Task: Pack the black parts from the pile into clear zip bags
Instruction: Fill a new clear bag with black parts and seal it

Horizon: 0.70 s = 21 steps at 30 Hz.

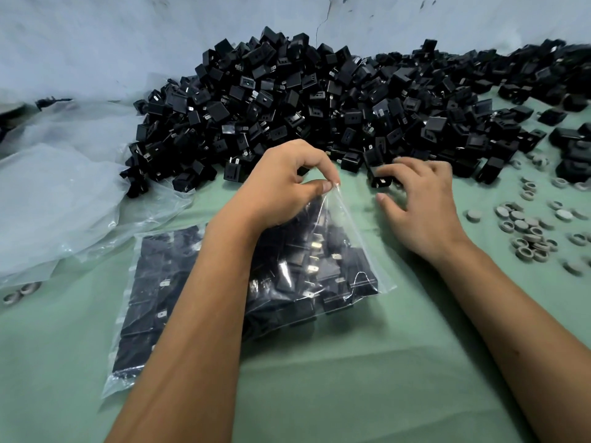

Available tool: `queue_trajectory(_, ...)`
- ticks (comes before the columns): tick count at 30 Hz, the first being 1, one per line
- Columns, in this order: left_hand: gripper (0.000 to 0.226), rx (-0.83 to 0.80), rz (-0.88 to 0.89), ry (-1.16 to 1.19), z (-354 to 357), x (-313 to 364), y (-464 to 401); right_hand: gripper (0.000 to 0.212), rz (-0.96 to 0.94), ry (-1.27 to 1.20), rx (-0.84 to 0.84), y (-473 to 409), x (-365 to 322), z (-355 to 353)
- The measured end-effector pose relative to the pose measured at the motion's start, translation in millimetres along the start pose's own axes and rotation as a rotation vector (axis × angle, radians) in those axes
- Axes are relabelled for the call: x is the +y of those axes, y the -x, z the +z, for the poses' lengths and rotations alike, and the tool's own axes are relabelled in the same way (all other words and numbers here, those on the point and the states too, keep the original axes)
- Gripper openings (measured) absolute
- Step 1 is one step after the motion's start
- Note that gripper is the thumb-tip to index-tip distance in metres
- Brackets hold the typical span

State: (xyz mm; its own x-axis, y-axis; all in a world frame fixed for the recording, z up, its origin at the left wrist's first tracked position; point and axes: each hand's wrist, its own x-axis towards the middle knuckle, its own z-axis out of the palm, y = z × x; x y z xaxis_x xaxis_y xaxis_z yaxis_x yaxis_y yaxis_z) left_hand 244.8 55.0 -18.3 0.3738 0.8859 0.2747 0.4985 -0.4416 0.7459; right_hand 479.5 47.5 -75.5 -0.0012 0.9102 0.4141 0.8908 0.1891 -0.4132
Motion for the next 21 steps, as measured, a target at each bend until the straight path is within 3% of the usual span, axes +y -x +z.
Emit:
queue_trajectory(2,0.016,-0.005,0.000,-0.001,-0.1,0.3,0.4,0.055,0.134,0.110,-0.139,-5.0,7.9,-1.7)
queue_trajectory(5,0.017,-0.015,-0.004,-0.008,-0.1,-0.4,0.6,0.062,0.165,0.109,-0.247,-6.1,11.3,0.7)
queue_trajectory(9,0.016,-0.030,-0.022,-0.016,-0.7,-0.7,0.9,0.039,0.136,-0.076,-0.078,-4.0,8.0,-5.2)
queue_trajectory(12,0.019,-0.063,-0.039,-0.059,-2.1,0.1,1.7,0.027,0.094,-0.095,-0.043,-1.7,5.0,-9.5)
queue_trajectory(14,0.023,-0.117,-0.059,-0.073,-3.6,1.2,2.3,0.033,0.038,-0.232,-0.047,-0.5,2.2,-12.3)
queue_trajectory(18,0.037,-0.204,-0.070,-0.075,-2.1,5.1,1.9,0.057,-0.065,-0.726,-0.290,5.5,-9.7,-16.8)
queue_trajectory(21,0.030,-0.216,-0.062,-0.102,2.3,5.5,0.3,0.059,-0.138,-0.766,-0.350,7.7,-14.7,-18.9)
